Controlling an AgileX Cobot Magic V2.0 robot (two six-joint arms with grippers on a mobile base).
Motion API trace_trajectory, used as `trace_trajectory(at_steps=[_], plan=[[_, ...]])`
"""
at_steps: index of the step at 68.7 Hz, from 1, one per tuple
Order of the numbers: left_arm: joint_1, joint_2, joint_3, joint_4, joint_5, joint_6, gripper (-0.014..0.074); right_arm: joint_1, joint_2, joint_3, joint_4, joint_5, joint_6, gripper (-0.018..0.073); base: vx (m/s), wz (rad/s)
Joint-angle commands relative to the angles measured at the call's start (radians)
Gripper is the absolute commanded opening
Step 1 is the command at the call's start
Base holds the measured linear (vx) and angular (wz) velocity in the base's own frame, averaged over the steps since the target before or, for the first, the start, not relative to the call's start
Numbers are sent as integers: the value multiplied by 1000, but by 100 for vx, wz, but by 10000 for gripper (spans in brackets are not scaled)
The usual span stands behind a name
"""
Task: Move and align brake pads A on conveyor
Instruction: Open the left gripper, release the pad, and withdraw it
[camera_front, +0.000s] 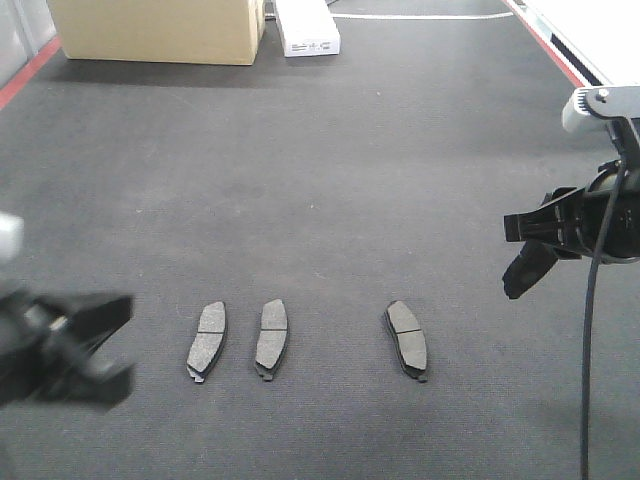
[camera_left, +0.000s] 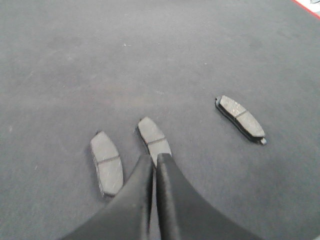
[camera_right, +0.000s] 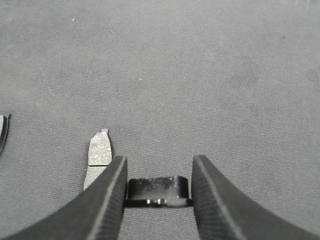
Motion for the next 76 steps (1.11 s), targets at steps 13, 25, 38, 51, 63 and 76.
trace_trajectory(at_steps=[13, 25, 38, 51, 63, 76], plan=[[-4, -216, 111, 10, -237, -5, -7, -4, -26, -31, -6, -75, -4, 4, 0, 0], [-4, -245, 127, 8, -200, -5, -7, -4, -26, -31, -6, -75, -4, 4, 0, 0], [-4, -242, 128, 8, -198, -5, -6, -4, -26, -31, -6, -75, -4, 4, 0, 0], [-4, -242, 128, 8, -198, -5, -6, -4, -26, -31, -6, -80, -4, 4, 0, 0], [-4, -242, 128, 8, -198, -5, -6, -4, -26, -31, -5, -83, -3, 5, 0, 0], [-4, -242, 128, 8, -198, -5, -6, 3, -26, -31, 6, -96, -1, 7, 0, 0]])
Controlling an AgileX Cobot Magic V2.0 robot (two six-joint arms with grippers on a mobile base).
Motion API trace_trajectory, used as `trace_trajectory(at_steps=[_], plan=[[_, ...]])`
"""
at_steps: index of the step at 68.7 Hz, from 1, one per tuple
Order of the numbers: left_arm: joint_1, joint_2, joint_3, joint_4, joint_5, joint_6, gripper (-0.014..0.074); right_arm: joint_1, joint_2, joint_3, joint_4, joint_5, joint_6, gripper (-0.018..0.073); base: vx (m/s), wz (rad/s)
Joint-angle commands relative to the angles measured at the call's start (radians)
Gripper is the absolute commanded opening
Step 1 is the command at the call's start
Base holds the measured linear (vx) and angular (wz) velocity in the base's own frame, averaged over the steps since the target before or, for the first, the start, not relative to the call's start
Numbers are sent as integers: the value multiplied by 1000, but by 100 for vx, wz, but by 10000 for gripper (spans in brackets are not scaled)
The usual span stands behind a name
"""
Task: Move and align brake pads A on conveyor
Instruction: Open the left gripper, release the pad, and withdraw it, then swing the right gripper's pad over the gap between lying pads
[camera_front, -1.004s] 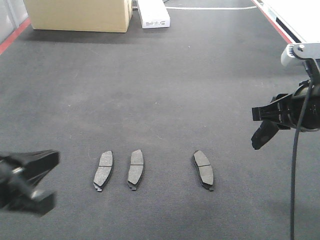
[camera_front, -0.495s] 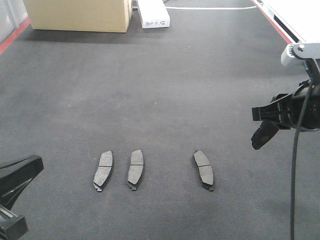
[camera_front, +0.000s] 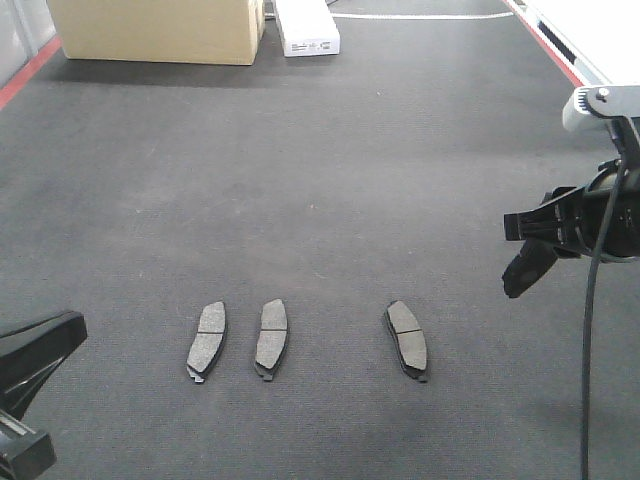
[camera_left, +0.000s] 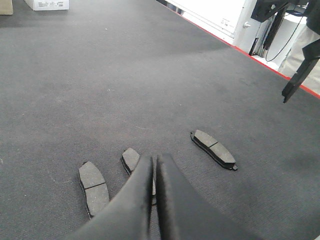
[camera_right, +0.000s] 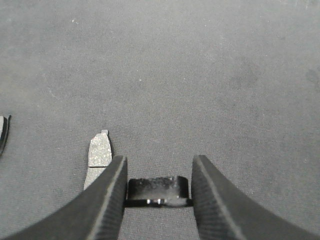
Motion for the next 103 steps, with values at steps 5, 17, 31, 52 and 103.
trace_trajectory(at_steps=[5, 17, 31, 52, 103], plan=[[-4, 0, -27, 4, -65, -5, -6, 46, -15, -36, 2, -87, -5, 9, 0, 0], [-4, 0, -27, 4, -65, -5, -6, 220, 86, -98, -29, -61, 5, 18, 0, 0], [-4, 0, -27, 4, -65, -5, -6, 296, 289, -258, -62, -9, 86, 31, 0, 0], [-4, 0, -27, 4, -65, -5, -6, 296, 616, -547, -58, 2, 127, 36, 0, 0], [-4, 0, -27, 4, -65, -5, -6, 296, 741, -616, -118, -77, 201, 42, 0, 0]])
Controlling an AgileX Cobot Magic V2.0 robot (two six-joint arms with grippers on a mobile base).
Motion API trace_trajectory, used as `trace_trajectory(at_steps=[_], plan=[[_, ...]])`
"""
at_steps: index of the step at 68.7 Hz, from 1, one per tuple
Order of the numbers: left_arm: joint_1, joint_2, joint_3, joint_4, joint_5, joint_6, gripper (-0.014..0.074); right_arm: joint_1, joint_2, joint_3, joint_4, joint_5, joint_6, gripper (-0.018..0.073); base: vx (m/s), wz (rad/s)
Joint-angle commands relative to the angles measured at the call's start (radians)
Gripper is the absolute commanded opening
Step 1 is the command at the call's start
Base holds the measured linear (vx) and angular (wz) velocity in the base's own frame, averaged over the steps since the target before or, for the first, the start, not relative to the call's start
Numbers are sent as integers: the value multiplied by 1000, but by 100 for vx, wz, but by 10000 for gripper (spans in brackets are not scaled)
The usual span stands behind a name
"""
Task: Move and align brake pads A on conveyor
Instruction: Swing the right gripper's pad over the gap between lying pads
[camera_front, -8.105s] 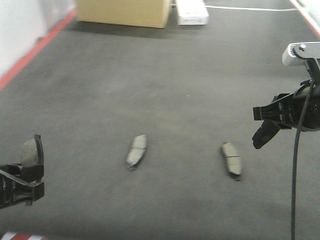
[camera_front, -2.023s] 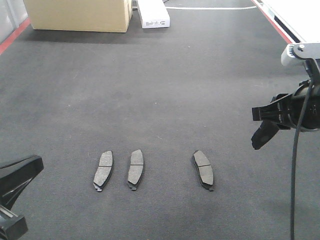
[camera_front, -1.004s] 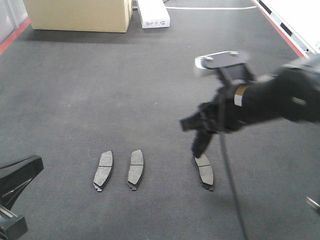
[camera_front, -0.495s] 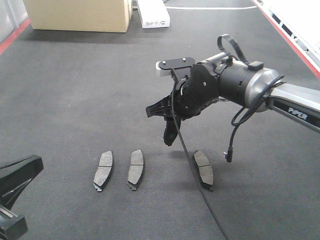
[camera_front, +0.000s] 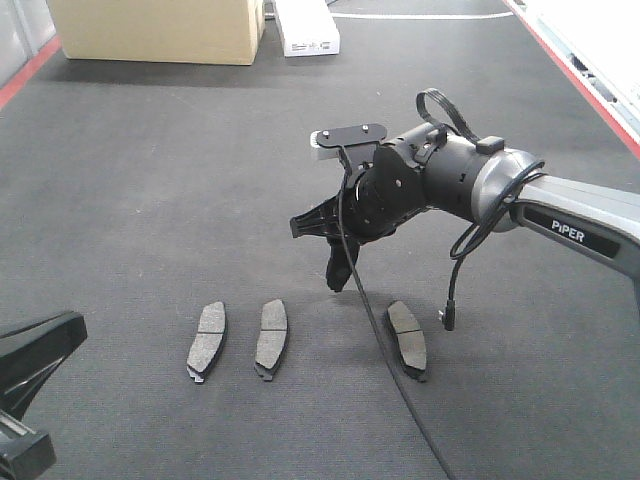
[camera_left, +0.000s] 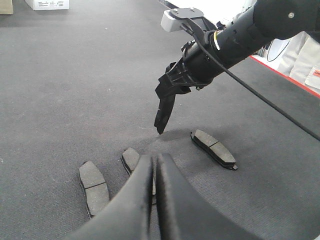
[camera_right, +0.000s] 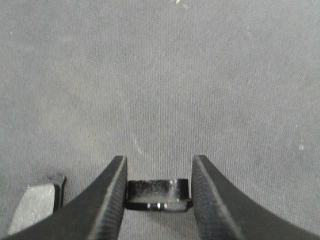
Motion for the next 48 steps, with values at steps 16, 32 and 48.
trace_trajectory(at_steps=[16, 32, 48], plan=[[-4, 0, -27, 4, -65, -5, -6, -2, -29, -38, -14, 26, 2, 42, 0, 0], [-4, 0, -27, 4, -65, -5, -6, -1, -32, -38, 8, 202, -31, 42, 0, 0], [-4, 0, -27, 4, -65, -5, -6, -1, -32, -38, 98, 369, -145, 42, 0, 0]])
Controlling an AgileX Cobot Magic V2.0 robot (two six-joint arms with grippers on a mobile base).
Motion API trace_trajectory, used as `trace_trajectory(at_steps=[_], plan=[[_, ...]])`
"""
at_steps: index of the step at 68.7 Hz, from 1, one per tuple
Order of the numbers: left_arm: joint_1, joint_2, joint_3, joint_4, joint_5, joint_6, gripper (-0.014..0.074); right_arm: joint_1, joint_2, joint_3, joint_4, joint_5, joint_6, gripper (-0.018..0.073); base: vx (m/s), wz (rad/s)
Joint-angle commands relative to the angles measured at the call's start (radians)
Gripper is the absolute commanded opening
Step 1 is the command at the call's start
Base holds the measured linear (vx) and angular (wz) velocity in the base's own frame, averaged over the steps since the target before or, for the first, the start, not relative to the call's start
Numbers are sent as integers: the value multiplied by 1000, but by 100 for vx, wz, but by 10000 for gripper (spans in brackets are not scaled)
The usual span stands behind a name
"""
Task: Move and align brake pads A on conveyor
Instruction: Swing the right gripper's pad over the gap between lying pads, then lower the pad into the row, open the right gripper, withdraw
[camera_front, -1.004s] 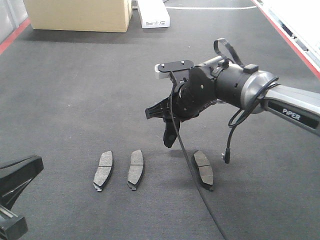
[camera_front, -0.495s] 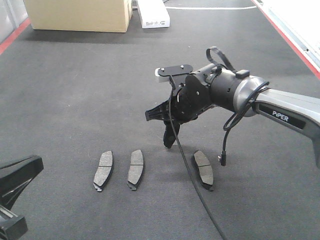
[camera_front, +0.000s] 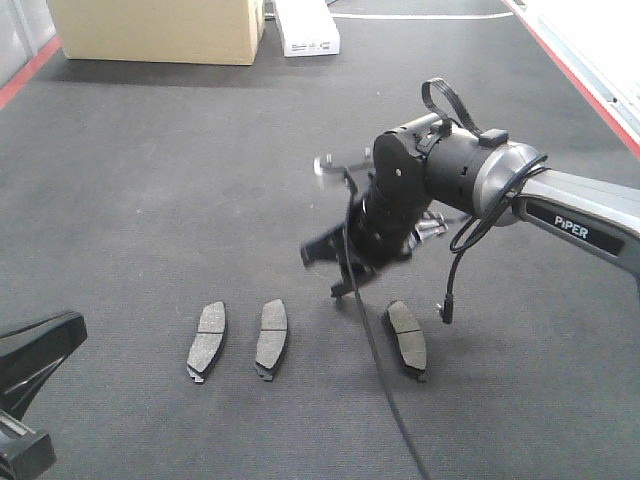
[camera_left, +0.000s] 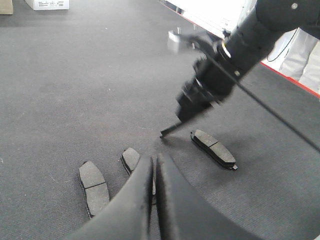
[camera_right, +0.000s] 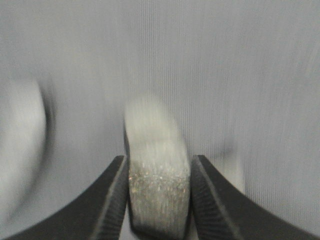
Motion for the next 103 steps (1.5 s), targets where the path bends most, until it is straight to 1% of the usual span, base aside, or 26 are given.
trace_trajectory(at_steps=[1, 15, 24, 44, 52, 59, 78, 90, 99, 103], plan=[[-4, 0, -27, 4, -66, -5, -6, -2, -36, -16, 19, 37, -59, 42, 0, 0], [-4, 0, -27, 4, -66, -5, -6, -2, -34, -16, 77, 65, -85, 42, 0, 0], [-4, 0, -27, 4, -66, -5, -6, -2, -8, -16, 140, 66, -110, 43, 0, 0], [-4, 0, -27, 4, -66, -5, -6, -2, 45, -16, 158, 72, -75, 46, 0, 0], [-4, 0, -27, 4, -66, -5, -6, -4, 45, -16, 219, 96, -56, 46, 0, 0], [-4, 0, -27, 4, -66, -5, -6, -4, 45, -16, 272, 79, -54, 46, 0, 0], [-4, 0, -27, 4, -66, -5, -6, -4, -19, -16, 229, 66, -65, 50, 0, 0], [-4, 0, -27, 4, -66, -5, -6, -4, -125, -16, 221, 55, -153, 46, 0, 0], [-4, 0, -27, 4, -66, -5, -6, -4, -205, -16, 218, 29, -188, -8, 0, 0], [-4, 0, -27, 4, -66, -5, -6, -4, -233, -16, 217, 11, -206, -7, 0, 0]])
